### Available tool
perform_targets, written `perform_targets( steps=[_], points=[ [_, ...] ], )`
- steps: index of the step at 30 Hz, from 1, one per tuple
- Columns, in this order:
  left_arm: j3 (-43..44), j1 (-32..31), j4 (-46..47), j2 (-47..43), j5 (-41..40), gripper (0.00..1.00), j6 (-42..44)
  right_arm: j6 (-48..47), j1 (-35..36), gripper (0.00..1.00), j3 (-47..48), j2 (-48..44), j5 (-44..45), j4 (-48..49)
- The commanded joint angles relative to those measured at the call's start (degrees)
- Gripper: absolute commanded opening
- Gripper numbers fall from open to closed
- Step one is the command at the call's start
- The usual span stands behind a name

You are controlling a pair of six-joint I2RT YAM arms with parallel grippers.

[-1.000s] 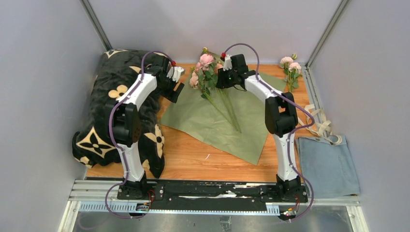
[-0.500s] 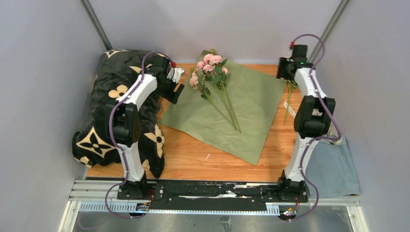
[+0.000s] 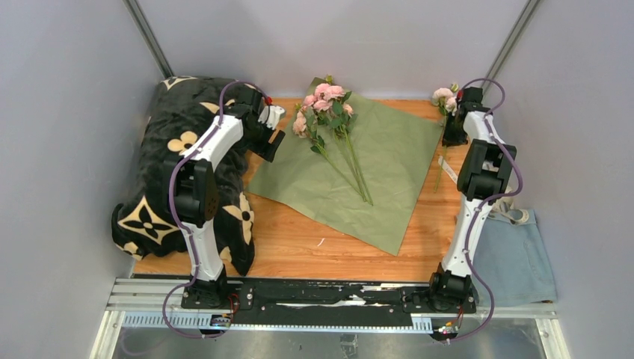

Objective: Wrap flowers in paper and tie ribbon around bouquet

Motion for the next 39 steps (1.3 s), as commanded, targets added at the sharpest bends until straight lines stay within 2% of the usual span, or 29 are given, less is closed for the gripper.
perform_targets(
  steps=[1,2,3,5,9,12,15,17,20,23,26,29,32,34,36,39],
  points=[
    [0.7,0.2,-0.2,0.9,0.3,0.79,-0.8,-1.1,-0.4,0.1,0.2,3.0,2.0,-4.7],
    [0.6,0.2,-0.3,0.7,0.2,0.8,-0.6,-1.4,-0.4,0.02,0.4,2.4,3.0,-5.3],
    [0.5,0.2,-0.3,0.5,0.1,0.79,-0.4,-1.7,-0.5,0.0,0.5,1.4,4.3,-5.7],
    [0.2,0.2,-0.3,0.0,-0.1,0.79,-0.1,-2.1,-0.4,0.0,0.2,-2.2,9.6,-5.8],
    [-0.1,0.2,-0.3,-0.5,0.1,0.79,0.2,-1.7,0.3,0.0,-2.4,-14.1,11.8,-3.7],
    [-0.2,0.2,-0.3,-0.4,0.1,0.79,0.3,-3.1,3.8,0.0,-11.9,-26.7,7.1,5.3],
    [-0.2,0.2,-0.5,-0.3,-0.4,0.79,0.6,-4.0,11.2,0.0,-25.7,-37.1,-4.6,20.0],
    [-0.1,0.2,-1.1,-0.4,-0.7,0.79,0.8,-3.0,17.4,0.0,-28.9,-37.6,-9.2,23.3],
    [-0.3,0.2,-2.4,-1.0,-1.4,0.79,2.0,0.7,25.0,0.0,-27.9,-32.9,-14.5,24.6],
    [-2.1,0.2,-4.9,-2.9,-2.3,0.79,4.5,3.4,30.6,0.0,-22.6,-25.8,-16.0,23.0],
    [-7.2,0.2,-7.3,-6.0,-2.1,0.8,7.6,3.7,34.5,0.01,-17.6,-19.5,-13.7,20.9],
    [-11.6,0.2,-9.4,-8.6,-1.6,0.81,9.2,5.5,35.5,0.15,-12.8,-14.1,-13.1,16.7],
    [-15.0,-0.2,-12.4,-10.6,-0.2,0.84,11.4,4.7,35.1,0.48,-10.5,-12.7,-13.1,13.4],
    [-17.3,-1.5,-13.5,-12.3,-0.1,0.85,13.1,2.3,34.6,0.6,-8.5,-13.7,-11.5,9.4],
    [-19.9,-4.1,-13.5,-13.9,-1.5,0.86,14.8,0.5,33.2,0.64,-8.8,-16.4,-7.4,6.4],
    [-23.3,-9.5,-13.4,-16.7,-5.1,0.87,16.9,1.6,27.7,0.65,-14.3,-21.8,-2.3,6.2]
  ],
)
